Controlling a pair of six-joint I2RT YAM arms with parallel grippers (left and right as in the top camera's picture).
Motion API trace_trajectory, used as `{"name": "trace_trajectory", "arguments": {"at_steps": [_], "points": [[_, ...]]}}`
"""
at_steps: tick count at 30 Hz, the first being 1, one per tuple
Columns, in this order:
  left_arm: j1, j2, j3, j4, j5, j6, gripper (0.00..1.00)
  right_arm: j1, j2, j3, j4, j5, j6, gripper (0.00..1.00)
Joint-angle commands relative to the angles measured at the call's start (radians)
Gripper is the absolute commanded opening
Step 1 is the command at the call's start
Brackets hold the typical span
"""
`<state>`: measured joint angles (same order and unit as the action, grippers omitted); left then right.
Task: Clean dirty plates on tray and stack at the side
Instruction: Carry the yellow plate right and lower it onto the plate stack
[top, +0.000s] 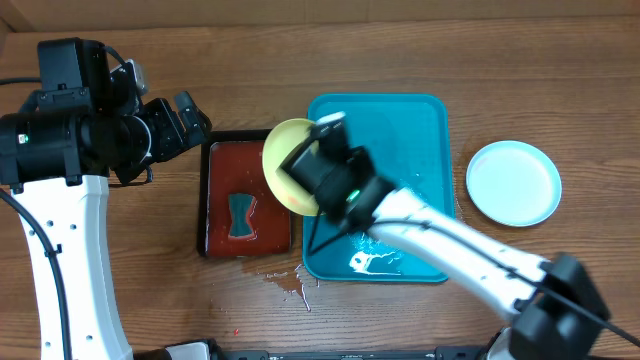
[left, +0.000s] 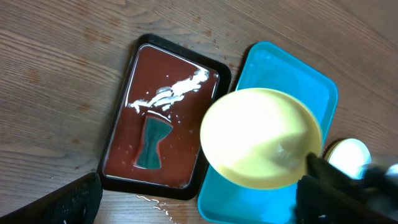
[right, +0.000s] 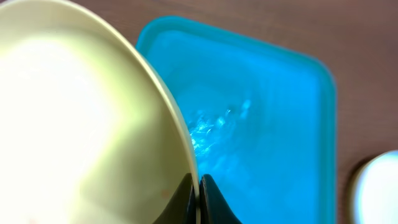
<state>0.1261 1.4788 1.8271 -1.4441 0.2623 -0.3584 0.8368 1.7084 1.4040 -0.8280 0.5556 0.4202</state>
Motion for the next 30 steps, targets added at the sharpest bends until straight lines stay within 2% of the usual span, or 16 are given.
{"name": "trace_trajectory", "arguments": {"at_steps": [1,4,7,11,16,21,26,29,30], "points": [[-0.004,-0.011,0.023,0.002,0.016,0.026,1.00,-0.159,-0.175,0.120,-0.040,-0.455,0.074,0.04],[-0.004,-0.011,0.023,0.002,0.016,0.026,1.00,-0.347,-0.260,0.133,-0.078,-0.575,0.075,0.04],[-0.004,-0.011,0.023,0.002,0.016,0.026,1.00,-0.554,-0.302,0.133,-0.150,-0.588,0.079,0.04],[-0.004,-0.011,0.023,0.002,0.016,0.026,1.00,-0.846,-0.285,0.114,-0.266,-0.587,0.077,0.04],[-0.004,-0.011,0.023,0.002,0.016,0.026,1.00,-1.138,-0.209,0.022,-0.315,-0.614,0.077,0.04],[-0.004,-0.011,0.023,0.002,0.016,0.026,1.00,-1.309,-0.128,-0.132,-0.252,-0.702,0.074,0.04],[-0.004,-0.011,0.023,0.002,0.016,0.026,1.00,-1.358,-0.110,-0.307,-0.118,-0.715,0.090,0.04],[-0.004,-0.011,0.023,0.002,0.016,0.026,1.00,-1.360,-0.110,-0.349,-0.084,-0.725,0.090,0.05],[-0.004,-0.011,0.023,0.002,0.016,0.026,1.00,-1.360,-0.110,-0.350,-0.081,-0.725,0.090,0.23]]}}
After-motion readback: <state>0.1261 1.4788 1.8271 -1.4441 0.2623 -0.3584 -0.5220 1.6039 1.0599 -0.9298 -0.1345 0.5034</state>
